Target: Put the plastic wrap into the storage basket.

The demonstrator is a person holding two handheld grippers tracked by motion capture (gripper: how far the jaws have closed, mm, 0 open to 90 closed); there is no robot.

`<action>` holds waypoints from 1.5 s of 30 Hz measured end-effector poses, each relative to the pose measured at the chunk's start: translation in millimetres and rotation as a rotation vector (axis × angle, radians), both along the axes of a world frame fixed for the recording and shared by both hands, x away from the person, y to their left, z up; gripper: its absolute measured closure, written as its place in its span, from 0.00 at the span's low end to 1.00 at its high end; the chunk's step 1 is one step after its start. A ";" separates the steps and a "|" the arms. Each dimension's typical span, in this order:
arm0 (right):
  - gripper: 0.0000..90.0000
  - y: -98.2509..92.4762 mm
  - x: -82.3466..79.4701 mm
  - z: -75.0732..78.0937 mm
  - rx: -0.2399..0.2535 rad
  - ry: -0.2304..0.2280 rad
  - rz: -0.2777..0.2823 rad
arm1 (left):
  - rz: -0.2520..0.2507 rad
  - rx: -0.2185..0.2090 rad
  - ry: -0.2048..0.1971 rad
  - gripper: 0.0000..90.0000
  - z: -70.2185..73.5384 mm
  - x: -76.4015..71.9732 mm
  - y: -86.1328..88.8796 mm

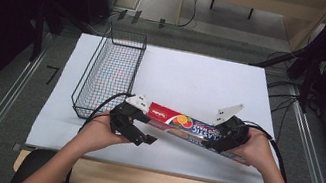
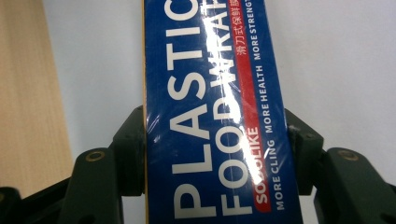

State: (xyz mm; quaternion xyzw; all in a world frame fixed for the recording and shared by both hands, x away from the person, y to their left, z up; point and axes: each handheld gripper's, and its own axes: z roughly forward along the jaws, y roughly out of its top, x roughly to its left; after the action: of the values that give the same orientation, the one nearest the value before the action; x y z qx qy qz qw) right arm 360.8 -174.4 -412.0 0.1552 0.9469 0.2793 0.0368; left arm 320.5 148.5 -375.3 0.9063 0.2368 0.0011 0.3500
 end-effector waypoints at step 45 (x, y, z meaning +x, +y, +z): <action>0.45 50.6 -40.4 16.0 0.014 -0.025 0.199 | -0.290 0.219 -0.102 0.18 -10.2 -5.1 -70.0</action>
State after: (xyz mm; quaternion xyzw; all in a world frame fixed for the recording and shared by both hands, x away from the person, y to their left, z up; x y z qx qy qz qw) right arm 320.3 -123.9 -396.0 0.0571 0.9551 0.2902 0.0196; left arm 315.4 78.6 -385.5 0.9623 0.0841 0.0223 0.2575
